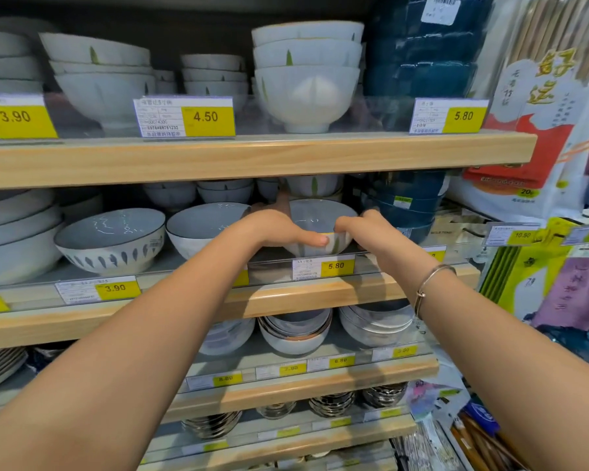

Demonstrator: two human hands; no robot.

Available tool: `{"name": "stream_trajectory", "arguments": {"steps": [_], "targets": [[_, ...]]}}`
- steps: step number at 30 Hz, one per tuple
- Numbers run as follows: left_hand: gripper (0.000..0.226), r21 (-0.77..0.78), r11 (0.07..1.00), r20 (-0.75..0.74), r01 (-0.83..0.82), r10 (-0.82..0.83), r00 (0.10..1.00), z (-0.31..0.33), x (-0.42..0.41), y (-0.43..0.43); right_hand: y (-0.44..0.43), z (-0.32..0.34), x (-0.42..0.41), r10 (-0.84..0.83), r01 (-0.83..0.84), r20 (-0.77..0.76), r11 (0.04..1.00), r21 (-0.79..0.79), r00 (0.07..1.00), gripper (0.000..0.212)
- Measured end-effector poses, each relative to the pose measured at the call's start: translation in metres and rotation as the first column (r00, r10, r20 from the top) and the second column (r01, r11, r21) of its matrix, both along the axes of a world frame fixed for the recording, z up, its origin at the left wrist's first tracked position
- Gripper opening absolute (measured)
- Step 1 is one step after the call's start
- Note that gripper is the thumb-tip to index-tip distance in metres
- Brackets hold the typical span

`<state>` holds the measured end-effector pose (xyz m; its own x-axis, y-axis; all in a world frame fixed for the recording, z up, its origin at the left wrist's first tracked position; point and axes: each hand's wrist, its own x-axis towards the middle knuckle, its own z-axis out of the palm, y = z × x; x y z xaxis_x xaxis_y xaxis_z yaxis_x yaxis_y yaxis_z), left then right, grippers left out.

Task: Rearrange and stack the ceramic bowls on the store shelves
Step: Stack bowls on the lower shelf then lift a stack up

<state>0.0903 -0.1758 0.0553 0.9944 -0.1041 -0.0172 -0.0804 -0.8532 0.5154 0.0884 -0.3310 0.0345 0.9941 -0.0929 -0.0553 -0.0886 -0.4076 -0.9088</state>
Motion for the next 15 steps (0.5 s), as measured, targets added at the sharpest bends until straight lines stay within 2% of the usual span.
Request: {"name": "stream_trajectory", "arguments": {"steps": [2,5,10,13,15], "targets": [[0.126,-0.028,1.000,0.082,-0.012,0.014,0.997,-0.004,0.002,0.002,-0.001,-0.001,0.003,-0.009,0.009,0.001,1.000,0.030,1.000,0.049],[0.117,-0.136,0.990,0.185,-0.030,0.055,0.981,-0.006,0.001,0.003,-0.002,-0.005,0.006,-0.008,0.003,0.042,0.991,0.131,0.999,0.047],[0.087,-0.234,0.971,0.261,-0.048,0.110,0.959,-0.005,-0.009,0.006,-0.001,-0.016,0.004,0.057,-0.086,0.145,0.975,0.205,0.988,0.076],[0.095,-0.222,0.970,0.316,-0.101,0.170,0.934,-0.007,-0.016,0.009,0.003,-0.018,0.002,0.078,-0.129,0.207,0.961,0.244,0.975,0.076],[0.093,-0.210,0.967,0.349,-0.144,0.212,0.913,-0.008,-0.019,0.012,0.007,-0.018,0.000,0.092,-0.162,0.258,0.950,0.266,0.962,0.088]]}}
